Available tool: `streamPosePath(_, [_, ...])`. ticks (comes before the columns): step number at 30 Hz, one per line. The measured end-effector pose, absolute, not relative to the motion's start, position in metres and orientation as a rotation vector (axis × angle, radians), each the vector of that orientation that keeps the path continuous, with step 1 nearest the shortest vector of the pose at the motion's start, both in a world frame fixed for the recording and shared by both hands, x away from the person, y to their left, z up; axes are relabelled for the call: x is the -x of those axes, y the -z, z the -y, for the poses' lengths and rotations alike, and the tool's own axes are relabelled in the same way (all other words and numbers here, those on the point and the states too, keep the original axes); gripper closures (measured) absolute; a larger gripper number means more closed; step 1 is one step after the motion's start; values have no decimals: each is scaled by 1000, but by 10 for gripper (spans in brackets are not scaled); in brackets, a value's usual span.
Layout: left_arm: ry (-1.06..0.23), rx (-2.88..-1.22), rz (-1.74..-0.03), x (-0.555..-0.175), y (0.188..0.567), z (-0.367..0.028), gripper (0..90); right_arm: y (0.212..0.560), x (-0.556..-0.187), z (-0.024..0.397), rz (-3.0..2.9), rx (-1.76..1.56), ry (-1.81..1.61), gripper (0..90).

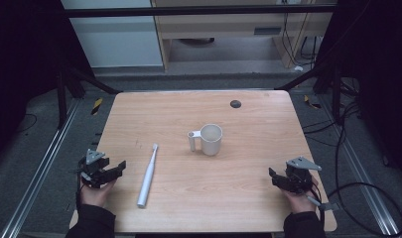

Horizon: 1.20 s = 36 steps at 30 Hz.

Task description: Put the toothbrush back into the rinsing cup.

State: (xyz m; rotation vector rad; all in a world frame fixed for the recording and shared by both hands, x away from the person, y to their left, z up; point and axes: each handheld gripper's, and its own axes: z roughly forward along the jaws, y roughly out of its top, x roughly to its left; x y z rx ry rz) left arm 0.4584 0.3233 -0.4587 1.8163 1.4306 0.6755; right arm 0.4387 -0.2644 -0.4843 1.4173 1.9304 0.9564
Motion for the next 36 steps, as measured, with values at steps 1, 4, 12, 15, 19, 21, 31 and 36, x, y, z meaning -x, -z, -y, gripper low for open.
streamPosePath(1, [-674,-1817,-1428,-458,458,-322,327,483,-437,264,-1932,-1415,-966,306])
streamPosePath(4, [-662,-1819,-1427,-457,457,-320,343,479,-430,263,-1931,-1392,-992,327])
streamPosePath(12, [-632,-1848,-1404,-456,450,-314,372,477,-427,260,-1948,-1371,-996,359])
streamPosePath(15, [-613,-1863,-1398,-457,447,-310,368,477,-427,259,-1950,-1370,-996,361])
streamPosePath(19, [-597,-1869,-1386,-458,444,-305,366,476,-426,259,-1954,-1356,-988,361])
streamPosePath(21, [-587,-1878,-1377,-458,441,-303,365,476,-427,259,-1954,-1360,-991,360])
streamPosePath(31, [-554,-1917,-1347,-464,431,-288,351,476,-427,257,-1956,-1365,-984,355])
streamPosePath(36, [-524,-1936,-1334,-467,427,-281,348,476,-427,257,-1953,-1365,-979,352])
